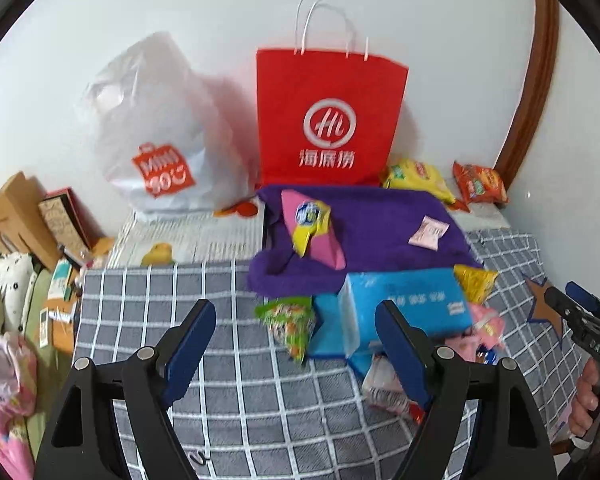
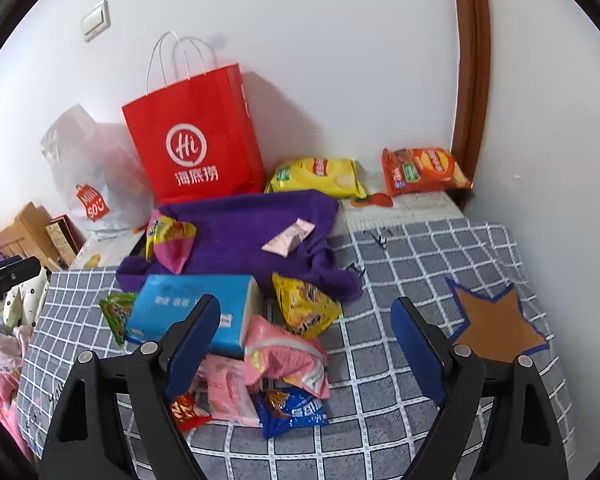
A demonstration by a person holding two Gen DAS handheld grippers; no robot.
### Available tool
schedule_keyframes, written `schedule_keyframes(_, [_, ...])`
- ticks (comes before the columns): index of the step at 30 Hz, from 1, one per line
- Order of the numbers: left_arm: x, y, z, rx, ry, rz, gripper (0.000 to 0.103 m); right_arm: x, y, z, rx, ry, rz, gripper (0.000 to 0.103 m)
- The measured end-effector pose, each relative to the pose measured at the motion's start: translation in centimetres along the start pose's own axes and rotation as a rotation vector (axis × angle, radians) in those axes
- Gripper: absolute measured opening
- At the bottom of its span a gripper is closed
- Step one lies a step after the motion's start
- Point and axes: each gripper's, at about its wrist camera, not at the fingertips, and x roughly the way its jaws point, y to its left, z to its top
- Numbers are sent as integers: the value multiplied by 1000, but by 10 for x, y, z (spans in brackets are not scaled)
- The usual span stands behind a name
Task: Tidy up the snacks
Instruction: 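Pull both tools back from the purple towel toward the snack pile, then grasp the yellow chip bag with the right tool while the left tool grasps the green snack bag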
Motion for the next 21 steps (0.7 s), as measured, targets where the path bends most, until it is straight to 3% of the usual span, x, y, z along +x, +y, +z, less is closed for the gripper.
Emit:
schedule_keyframes(9, [18,12,-17,-65,49,5,81,48,-8,-9,-5,67,2,64])
schedule_keyframes(21, [57,43,-23,-152,111,20,81,120,-4,-9,-33,165,34,63])
